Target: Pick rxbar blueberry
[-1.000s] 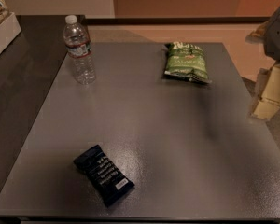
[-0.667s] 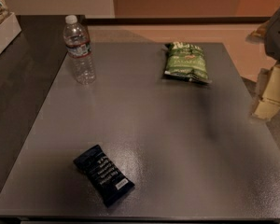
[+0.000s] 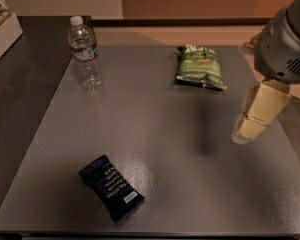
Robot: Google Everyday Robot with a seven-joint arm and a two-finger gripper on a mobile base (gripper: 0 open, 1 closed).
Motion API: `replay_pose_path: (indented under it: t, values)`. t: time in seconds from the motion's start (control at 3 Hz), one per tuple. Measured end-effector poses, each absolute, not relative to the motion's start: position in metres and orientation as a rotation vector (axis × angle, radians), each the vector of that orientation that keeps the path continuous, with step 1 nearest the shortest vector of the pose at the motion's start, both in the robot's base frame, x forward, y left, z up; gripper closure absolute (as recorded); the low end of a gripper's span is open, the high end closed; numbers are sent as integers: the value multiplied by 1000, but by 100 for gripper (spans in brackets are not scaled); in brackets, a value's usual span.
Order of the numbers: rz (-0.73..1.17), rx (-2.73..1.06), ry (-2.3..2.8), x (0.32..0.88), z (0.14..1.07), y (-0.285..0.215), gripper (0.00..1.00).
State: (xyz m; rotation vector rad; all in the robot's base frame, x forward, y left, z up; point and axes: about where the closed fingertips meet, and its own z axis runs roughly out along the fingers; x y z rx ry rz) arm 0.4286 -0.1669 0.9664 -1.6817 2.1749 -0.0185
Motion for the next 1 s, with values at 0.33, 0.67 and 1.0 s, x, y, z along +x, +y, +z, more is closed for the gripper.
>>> replay_pose_path:
  t: [0.33,0.67,1.0]
  values:
    - [57,-1619,2195,425,949,-134,0]
    - [138,-1552,2231,418,927,-101,0]
    - [204,-1530,2247,410,905,-73,0]
